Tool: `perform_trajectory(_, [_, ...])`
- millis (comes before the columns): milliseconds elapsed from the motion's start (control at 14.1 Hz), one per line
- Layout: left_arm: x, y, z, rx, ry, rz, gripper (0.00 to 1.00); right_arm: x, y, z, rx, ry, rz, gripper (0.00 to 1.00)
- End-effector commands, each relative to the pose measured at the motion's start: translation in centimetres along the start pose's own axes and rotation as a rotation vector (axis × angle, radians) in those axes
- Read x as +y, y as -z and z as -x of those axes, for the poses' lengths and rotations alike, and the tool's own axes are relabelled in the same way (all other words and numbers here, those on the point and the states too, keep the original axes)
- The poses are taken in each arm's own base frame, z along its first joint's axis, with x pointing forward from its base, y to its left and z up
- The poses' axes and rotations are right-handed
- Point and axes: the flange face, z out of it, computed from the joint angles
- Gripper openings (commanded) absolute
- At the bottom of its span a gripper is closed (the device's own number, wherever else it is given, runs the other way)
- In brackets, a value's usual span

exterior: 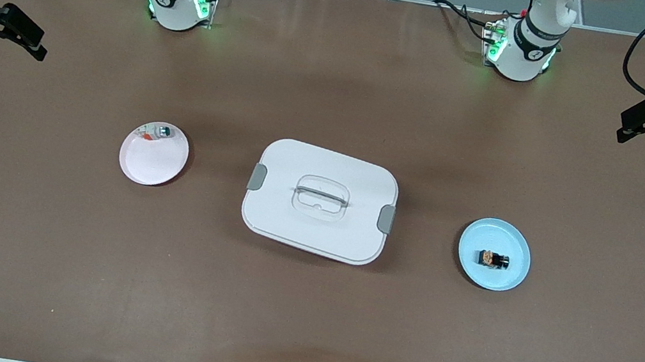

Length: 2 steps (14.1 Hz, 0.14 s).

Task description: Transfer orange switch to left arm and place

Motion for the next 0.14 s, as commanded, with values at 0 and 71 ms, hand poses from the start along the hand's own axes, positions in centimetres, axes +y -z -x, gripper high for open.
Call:
perform_trajectory(0, [-0.03, 0.97, 0.24, 0.019, -0.009, 0.011, 1.00, 0.06, 0.16, 0.85, 0.007, 0.012, -0.017, 1.00])
perform_trajectory(71, [-0.03, 1.03, 0.26, 0.019, -0.011, 0.011, 1.00, 0.06, 0.16, 0.85, 0.007, 0.013, -0.017, 1.00])
